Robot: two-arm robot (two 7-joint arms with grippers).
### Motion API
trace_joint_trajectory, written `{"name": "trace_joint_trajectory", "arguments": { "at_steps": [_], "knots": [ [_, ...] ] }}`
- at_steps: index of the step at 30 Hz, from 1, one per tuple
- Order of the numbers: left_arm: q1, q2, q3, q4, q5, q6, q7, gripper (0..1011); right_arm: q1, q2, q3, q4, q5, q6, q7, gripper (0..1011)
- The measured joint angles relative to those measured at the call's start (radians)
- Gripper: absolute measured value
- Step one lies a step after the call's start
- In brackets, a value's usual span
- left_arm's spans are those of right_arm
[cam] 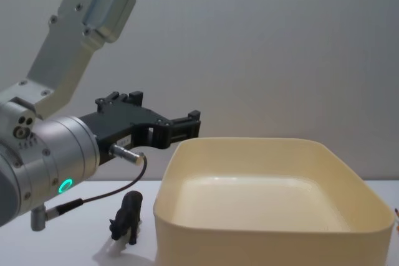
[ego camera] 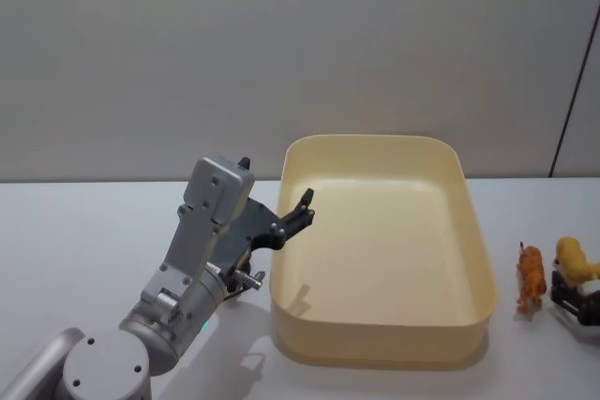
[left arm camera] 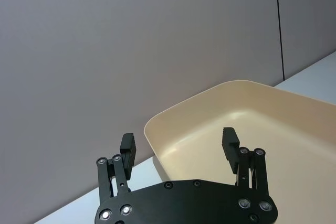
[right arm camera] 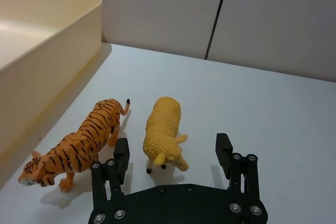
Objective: Pick up the toy alternately with two hands and place it into the central storage box.
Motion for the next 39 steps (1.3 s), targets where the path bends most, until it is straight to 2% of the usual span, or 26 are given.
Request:
{"name": "trace_joint_trajectory", "arguments": {
  "at_steps": [3,6,10,14,16,17,19,22,23,27,39],
  "knots": [
    [0.0,0.0,0.0,0.0,0.0,0.0,0.0,1001,0.023,-0.011,-0.006,0.026,-0.009,0.005,0.009,994],
    [0.0,0.0,0.0,0.0,0.0,0.0,0.0,1002,0.036,-0.017,-0.01,0.041,-0.014,0.009,0.013,941],
    [0.0,0.0,0.0,0.0,0.0,0.0,0.0,1001,0.057,-0.028,-0.016,0.064,-0.022,0.013,0.021,813],
    [0.0,0.0,0.0,0.0,0.0,0.0,0.0,1001,0.07,-0.034,-0.019,0.078,-0.026,0.017,0.025,728],
    [0.0,0.0,0.0,0.0,0.0,0.0,0.0,1001,0.077,-0.036,-0.021,0.085,-0.029,0.018,0.027,644],
    [0.0,0.0,0.0,0.0,0.0,0.0,0.0,1001,0.077,-0.036,-0.021,0.085,-0.029,0.018,0.027,644],
    [0.0,0.0,0.0,0.0,0.0,0.0,0.0,1001,0.083,-0.039,-0.022,0.092,-0.031,0.019,0.029,547],
    [0.0,0.0,0.0,0.0,0.0,0.0,0.0,1001,0.084,-0.04,-0.023,0.093,-0.032,0.019,0.03,488],
    [0.0,0.0,0.0,0.0,0.0,0.0,0.0,1001,0.084,-0.04,-0.023,0.093,-0.032,0.018,0.03,427],
    [0.0,0.0,0.0,0.0,0.0,0.0,0.0,1001,0.077,-0.04,-0.022,0.087,-0.03,0.01,0.029,327],
    [0.0,0.0,0.0,0.0,0.0,0.0,0.0,1001,0.044,-0.036,-0.007,0.024,-0.008,-0.062,-0.03,322]
  ]
}}
